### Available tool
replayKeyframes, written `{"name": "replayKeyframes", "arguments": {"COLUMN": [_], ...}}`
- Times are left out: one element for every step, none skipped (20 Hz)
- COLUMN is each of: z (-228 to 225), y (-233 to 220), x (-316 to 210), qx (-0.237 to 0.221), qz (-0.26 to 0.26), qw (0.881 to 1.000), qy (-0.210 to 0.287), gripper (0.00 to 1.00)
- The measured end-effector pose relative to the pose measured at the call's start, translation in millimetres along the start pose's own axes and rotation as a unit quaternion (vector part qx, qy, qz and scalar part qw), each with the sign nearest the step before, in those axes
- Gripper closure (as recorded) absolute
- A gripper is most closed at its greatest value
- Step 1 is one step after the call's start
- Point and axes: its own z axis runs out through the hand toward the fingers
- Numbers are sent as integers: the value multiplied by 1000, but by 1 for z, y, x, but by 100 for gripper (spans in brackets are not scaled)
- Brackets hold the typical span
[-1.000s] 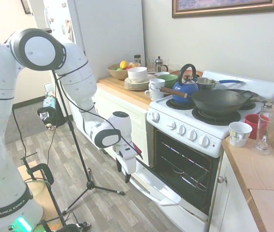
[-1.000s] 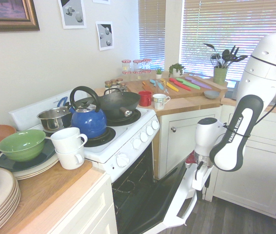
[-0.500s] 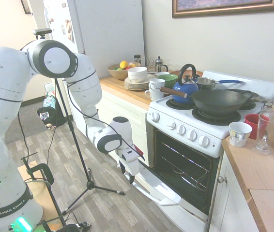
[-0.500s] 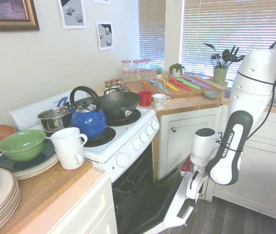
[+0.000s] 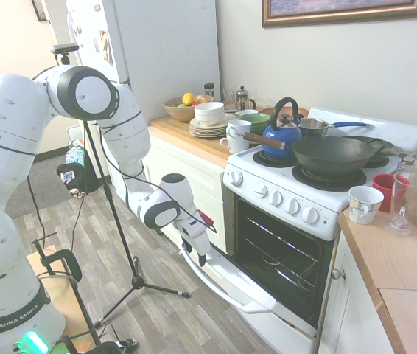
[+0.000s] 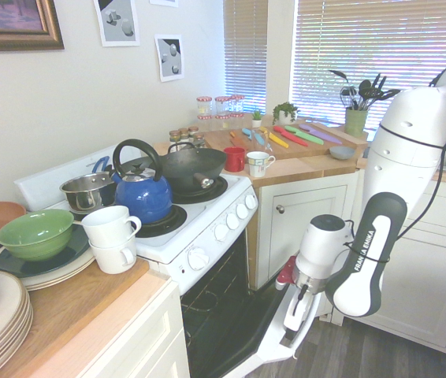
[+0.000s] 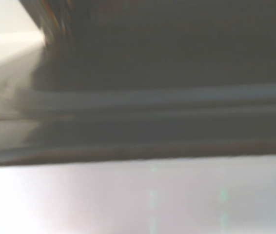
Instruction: Close the oven
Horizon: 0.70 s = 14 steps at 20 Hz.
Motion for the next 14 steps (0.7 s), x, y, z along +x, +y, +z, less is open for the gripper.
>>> {"name": "replayKeyframes", "arguments": {"z": [-4,-7,-11,-15,-18,-21,-23,-26,-30,-38,-49,-65,-85,-106], "y": [-10,-19,-28,-37,-46,-54,-63,-72,-83,-96,-110,-126,-140,-148], "x": [2,3,5,6,7,12,18,25,33,41,49,54,53,43], "qx": [8,14,21,27,31,33,33,34,36,41,47,54,51,39], "qz": [-1,-3,-4,-6,-3,4,6,8,9,9,11,15,17,13], "qw": [1000,1000,1000,999,999,999,999,999,998,998,997,997,997,999], "qy": [6,12,19,24,28,31,34,37,43,50,57,61,52,32], "gripper": [0,0,0,0,0,0,0,0,0,0,0,0,0,0]}}
